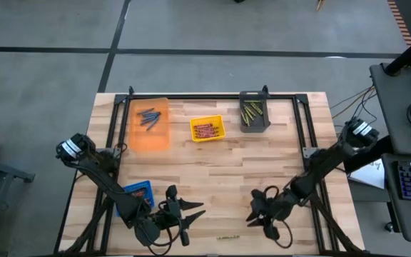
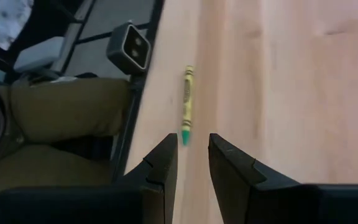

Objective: Sort crayons
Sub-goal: Put the green crayon into the black bin

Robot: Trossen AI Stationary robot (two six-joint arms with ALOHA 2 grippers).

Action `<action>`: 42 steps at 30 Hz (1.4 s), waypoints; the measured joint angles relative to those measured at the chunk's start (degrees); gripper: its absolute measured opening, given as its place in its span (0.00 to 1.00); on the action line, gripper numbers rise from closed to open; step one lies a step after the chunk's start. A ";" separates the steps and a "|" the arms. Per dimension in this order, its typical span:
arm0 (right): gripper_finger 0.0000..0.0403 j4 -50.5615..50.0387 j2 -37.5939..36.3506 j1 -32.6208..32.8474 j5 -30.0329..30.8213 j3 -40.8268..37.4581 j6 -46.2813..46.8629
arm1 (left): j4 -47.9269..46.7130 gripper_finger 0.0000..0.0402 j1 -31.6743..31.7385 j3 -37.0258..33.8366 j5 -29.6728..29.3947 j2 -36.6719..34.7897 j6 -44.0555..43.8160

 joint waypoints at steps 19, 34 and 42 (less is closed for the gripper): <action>0.20 1.36 19.04 0.61 4.92 15.62 -13.26 | 0.45 0.23 -0.02 0.00 -0.01 0.00 0.00; 0.21 -21.10 28.54 0.95 8.98 32.82 -16.39 | 0.17 0.23 -0.29 0.00 0.03 0.00 0.02; 0.37 -20.79 30.91 1.76 8.82 34.37 -14.36 | -0.27 0.23 -0.60 0.00 0.03 -0.02 0.02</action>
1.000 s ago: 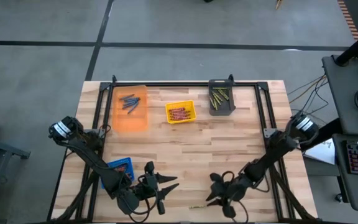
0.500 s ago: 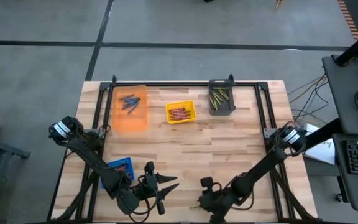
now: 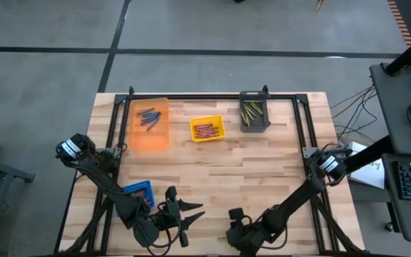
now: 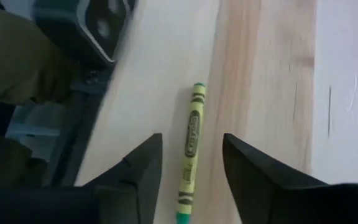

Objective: Sort crayons
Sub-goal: Put the green crayon into the black bin

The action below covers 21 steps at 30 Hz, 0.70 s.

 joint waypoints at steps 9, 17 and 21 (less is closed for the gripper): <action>0.42 -0.90 2.43 -0.05 0.10 0.27 3.39 | 0.00 0.23 0.01 0.00 -0.01 0.00 0.00; 0.34 -0.76 3.96 -0.01 1.10 0.45 3.26 | 0.11 0.23 0.01 0.00 0.01 0.00 -0.02; 0.25 -0.68 4.10 0.01 1.58 0.45 2.82 | 0.17 0.23 0.01 0.00 0.01 0.00 -0.02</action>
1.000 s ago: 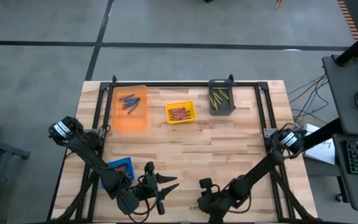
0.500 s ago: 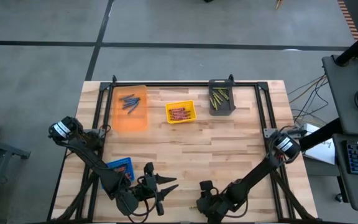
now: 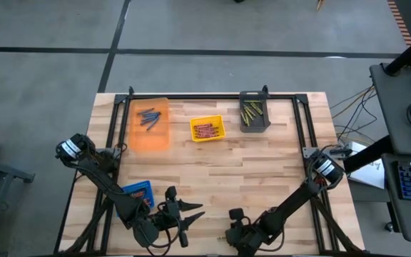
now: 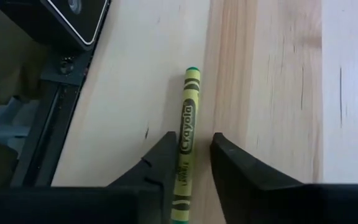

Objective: Sort crayons
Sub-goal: Put the green crayon into the black bin

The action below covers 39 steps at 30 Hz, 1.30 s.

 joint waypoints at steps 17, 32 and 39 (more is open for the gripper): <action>0.03 -0.26 0.12 -0.09 0.95 -0.10 -0.38 | 0.09 0.23 0.00 0.00 -0.01 0.00 0.00; 0.02 -3.26 -2.92 -0.90 1.12 0.70 -2.22 | 1.46 0.23 -0.13 0.00 -0.15 -0.02 1.33; 0.02 -6.79 -5.88 -3.07 1.49 0.74 -4.57 | 1.09 0.23 -0.34 1.79 -0.26 -0.07 3.83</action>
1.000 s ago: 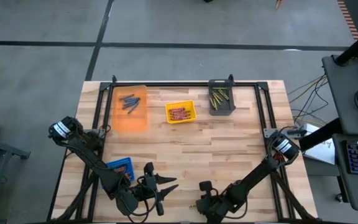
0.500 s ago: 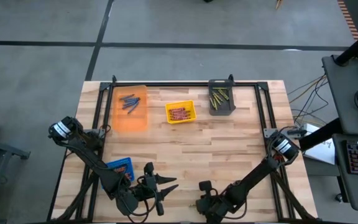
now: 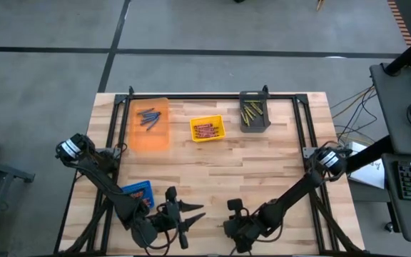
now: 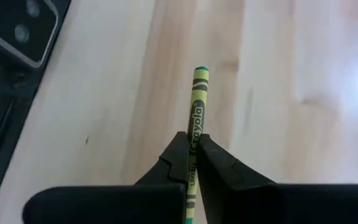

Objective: Sort crayons
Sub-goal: Put the green crayon into the black bin

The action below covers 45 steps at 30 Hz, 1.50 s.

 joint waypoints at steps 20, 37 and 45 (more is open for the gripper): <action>0.02 -2.24 -9.83 -16.16 -0.11 0.17 -22.23 | -3.30 0.23 -1.01 7.79 -1.68 0.00 15.85; 0.02 -12.65 -21.92 -40.16 -2.64 0.20 -36.88 | -5.05 0.23 -1.91 7.56 -8.50 0.00 15.28; 0.02 -20.15 -26.26 -52.92 -13.44 0.08 -47.68 | -5.11 0.23 -1.89 7.54 -8.96 0.00 15.25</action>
